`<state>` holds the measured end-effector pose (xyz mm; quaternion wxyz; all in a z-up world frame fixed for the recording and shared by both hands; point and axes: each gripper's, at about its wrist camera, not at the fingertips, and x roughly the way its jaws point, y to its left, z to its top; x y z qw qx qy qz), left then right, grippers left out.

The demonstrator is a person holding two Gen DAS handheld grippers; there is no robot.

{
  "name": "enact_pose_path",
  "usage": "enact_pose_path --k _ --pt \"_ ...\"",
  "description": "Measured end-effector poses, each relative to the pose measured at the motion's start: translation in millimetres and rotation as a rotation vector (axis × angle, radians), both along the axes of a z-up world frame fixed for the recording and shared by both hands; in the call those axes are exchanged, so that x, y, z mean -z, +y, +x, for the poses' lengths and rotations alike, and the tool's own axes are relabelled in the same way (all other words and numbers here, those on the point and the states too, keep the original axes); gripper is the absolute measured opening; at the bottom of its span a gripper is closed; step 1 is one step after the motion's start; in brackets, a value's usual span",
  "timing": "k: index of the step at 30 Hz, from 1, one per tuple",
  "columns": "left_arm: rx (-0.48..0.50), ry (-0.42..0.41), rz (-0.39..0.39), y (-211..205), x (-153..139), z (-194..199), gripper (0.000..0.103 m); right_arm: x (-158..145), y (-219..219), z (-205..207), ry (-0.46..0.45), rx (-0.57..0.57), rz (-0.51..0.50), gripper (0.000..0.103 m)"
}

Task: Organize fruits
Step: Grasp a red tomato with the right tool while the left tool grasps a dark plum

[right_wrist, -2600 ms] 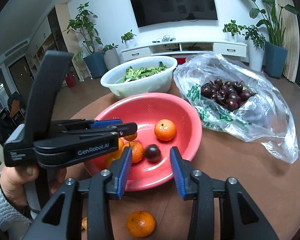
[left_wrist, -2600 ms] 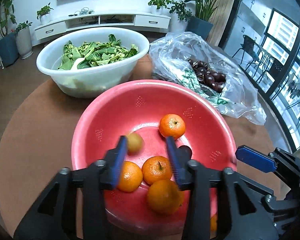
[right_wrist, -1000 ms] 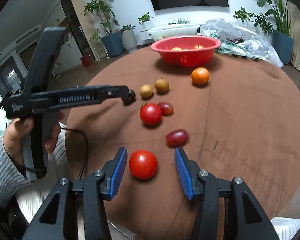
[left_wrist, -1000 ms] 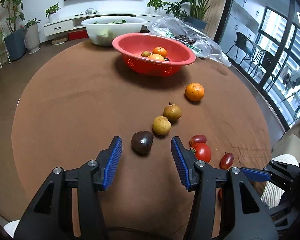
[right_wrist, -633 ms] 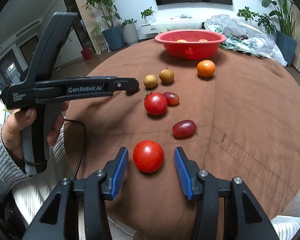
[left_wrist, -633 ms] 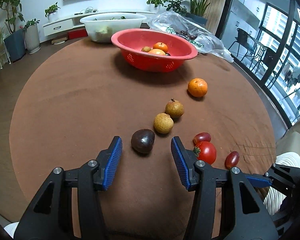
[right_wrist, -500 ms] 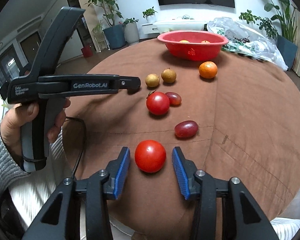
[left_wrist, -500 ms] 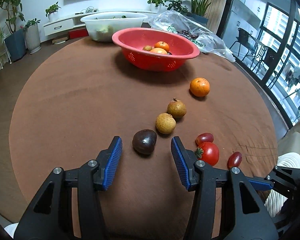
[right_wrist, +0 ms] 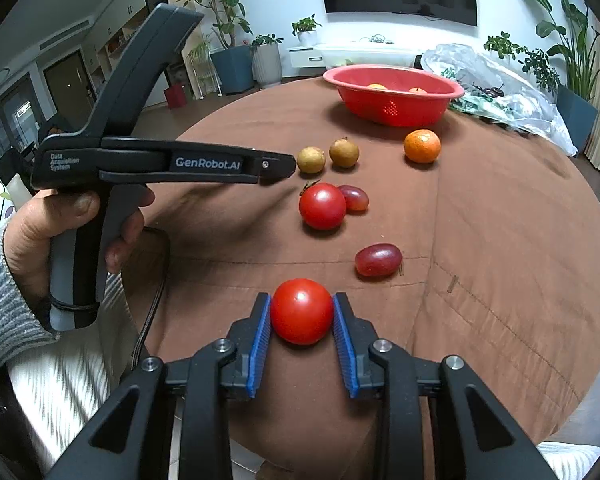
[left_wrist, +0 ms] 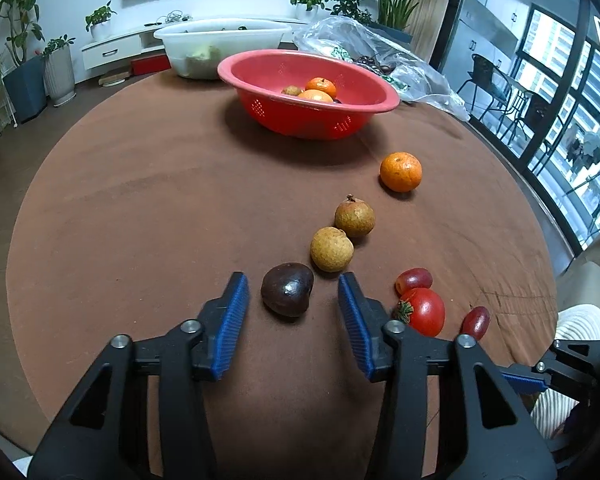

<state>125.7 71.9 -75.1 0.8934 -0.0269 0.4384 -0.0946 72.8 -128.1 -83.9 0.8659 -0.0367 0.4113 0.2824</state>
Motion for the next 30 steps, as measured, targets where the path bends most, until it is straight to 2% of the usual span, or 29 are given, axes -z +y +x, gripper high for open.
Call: enact_pose_path --k 2,7,16,30 --pt "0.006 0.011 0.0 0 3 2 0.034 0 0 0 0.002 0.001 0.002 0.033" --pt "0.002 0.011 0.011 -1 5 5 0.026 0 -1 0 0.011 0.004 0.015 0.033" --pt "0.004 0.004 -0.013 2 4 2 0.024 0 -3 2 0.022 0.0 0.037 0.033" --pt "0.01 -0.023 -0.046 4 -11 -8 0.024 -8 -22 16 0.064 0.031 0.161 0.033"
